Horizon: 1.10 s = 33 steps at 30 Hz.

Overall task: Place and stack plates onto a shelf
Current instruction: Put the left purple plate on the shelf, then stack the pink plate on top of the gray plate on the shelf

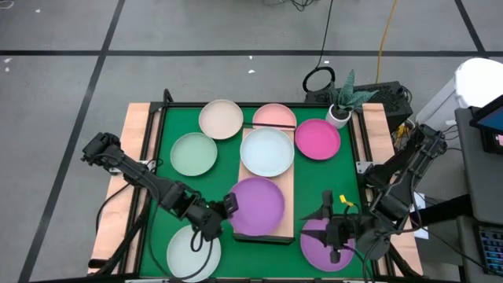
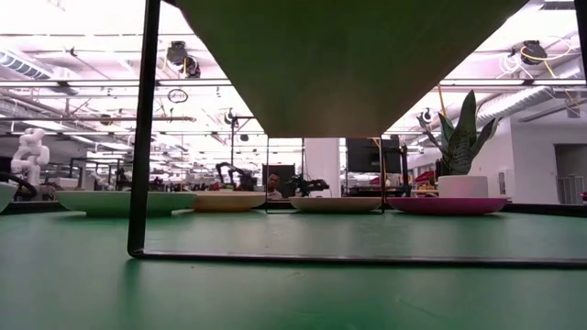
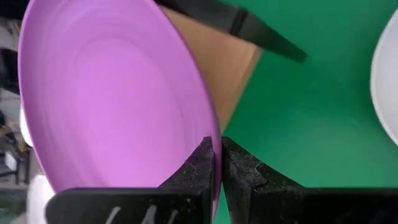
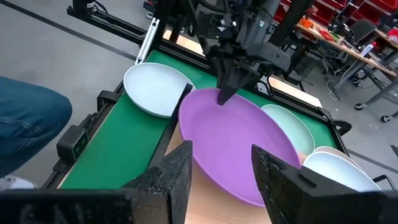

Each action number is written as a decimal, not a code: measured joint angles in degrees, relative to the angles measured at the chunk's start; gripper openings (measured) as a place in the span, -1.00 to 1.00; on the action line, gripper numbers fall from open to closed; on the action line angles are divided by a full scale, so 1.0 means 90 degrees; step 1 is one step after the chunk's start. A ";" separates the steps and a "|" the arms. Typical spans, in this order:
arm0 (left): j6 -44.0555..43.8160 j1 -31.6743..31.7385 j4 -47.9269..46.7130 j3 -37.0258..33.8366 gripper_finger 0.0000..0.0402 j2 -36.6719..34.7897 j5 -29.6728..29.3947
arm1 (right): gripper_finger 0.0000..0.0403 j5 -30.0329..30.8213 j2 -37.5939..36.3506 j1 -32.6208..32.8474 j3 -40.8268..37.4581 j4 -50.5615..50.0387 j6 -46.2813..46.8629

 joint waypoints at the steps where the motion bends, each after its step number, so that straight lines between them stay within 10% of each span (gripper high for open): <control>1: 0.0087 -0.0002 0.0098 0.0000 -0.90 -0.0003 0.0003 | -0.26 0.0002 0.0000 0.0000 0.0000 0.0000 0.0000; 33: -0.0569 0.0147 0.1084 0.0000 -0.45 -0.0024 0.0071 | -0.26 0.0002 0.0000 0.0000 0.0000 0.0000 0.0016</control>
